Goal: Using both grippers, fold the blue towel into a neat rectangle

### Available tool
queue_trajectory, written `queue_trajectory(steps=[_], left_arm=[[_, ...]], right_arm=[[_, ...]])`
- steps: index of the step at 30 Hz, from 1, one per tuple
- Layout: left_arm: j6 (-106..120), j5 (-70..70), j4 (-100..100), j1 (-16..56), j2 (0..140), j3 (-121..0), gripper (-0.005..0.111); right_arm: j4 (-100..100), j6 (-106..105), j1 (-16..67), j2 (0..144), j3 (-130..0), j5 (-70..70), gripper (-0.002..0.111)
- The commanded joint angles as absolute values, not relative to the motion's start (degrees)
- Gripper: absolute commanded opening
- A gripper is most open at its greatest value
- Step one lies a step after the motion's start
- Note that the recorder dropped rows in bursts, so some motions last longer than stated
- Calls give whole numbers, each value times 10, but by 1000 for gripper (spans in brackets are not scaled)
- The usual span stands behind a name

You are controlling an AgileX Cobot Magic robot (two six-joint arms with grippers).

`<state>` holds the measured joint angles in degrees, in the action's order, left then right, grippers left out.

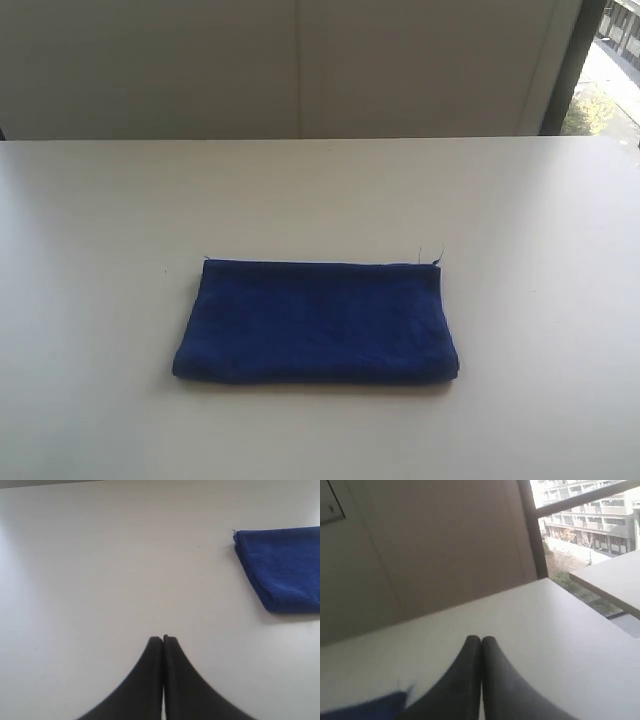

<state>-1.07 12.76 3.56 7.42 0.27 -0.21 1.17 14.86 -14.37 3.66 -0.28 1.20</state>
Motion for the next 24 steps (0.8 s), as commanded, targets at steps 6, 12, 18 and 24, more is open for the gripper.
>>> queue_trajectory(steps=[6, 12, 18, 24], left_arm=[[-11, 125, 43, 74, 0, 0, 0], [-11, 125, 43, 74, 0, 0, 0], [-11, 125, 43, 74, 0, 0, 0], [-11, 125, 43, 74, 0, 0, 0]], right_arm=[[4, -101, -147, 19, 0, 179, 0], [4, -104, -147, 3, 0, 179, 0], [4, -104, -147, 0, 0, 179, 0], [4, -104, -147, 0, 0, 178, 0]])
